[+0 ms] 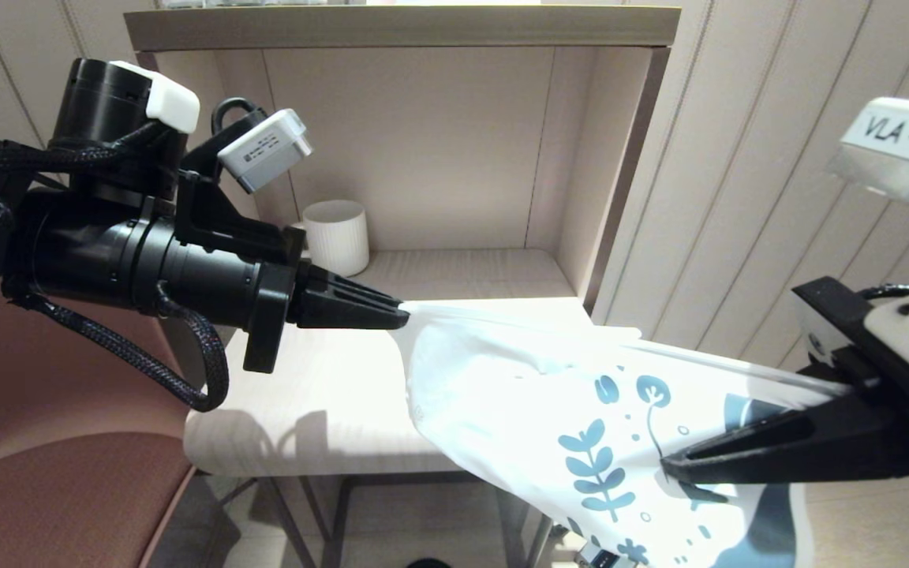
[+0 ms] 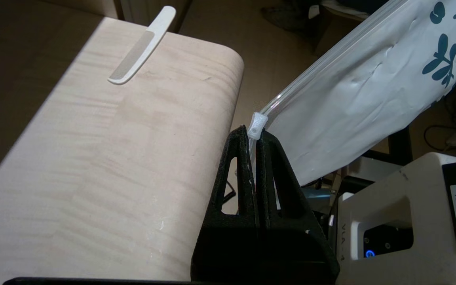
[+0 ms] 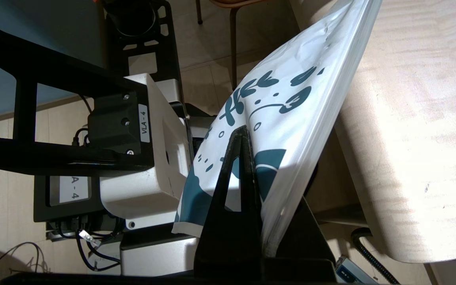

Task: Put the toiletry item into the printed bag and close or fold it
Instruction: Open the storage bag

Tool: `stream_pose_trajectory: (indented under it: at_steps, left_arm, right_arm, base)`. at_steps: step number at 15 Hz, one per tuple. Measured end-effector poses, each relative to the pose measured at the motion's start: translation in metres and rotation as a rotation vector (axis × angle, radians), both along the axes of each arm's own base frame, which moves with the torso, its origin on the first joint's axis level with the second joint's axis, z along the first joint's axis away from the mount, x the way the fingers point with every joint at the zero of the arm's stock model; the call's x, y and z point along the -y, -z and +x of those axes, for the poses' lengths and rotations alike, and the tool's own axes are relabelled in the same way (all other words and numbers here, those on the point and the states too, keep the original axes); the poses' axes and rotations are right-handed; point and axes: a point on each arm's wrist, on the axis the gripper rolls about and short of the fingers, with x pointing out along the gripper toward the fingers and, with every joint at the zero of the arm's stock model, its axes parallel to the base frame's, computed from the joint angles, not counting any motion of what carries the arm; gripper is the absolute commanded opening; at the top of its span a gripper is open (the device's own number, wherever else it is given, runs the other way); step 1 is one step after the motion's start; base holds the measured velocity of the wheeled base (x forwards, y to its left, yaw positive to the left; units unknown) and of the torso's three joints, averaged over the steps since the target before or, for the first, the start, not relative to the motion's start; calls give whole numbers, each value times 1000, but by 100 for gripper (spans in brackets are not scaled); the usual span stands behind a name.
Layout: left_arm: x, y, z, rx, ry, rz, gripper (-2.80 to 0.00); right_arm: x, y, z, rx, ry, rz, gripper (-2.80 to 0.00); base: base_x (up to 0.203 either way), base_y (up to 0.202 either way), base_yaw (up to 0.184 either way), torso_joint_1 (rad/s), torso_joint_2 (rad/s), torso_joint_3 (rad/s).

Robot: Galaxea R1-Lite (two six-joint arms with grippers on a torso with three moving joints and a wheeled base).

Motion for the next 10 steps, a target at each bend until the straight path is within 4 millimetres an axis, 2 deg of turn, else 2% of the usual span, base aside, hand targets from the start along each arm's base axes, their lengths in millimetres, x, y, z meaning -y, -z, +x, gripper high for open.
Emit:
stream_pose_trajectory:
  at_steps: [9,10]
  left_arm:
    - [1,1,2,3,-2,-6,-280]
    - [1,0,2,5,-2,-7,-197]
  right_arm:
    - [-1,1,1,-2,-5,-3,-280]
    - [-1,1,1,-3,-5,-4,-280]
  base:
    - [0,0,0,0,0,0]
    - [0,0,0,0,0,0]
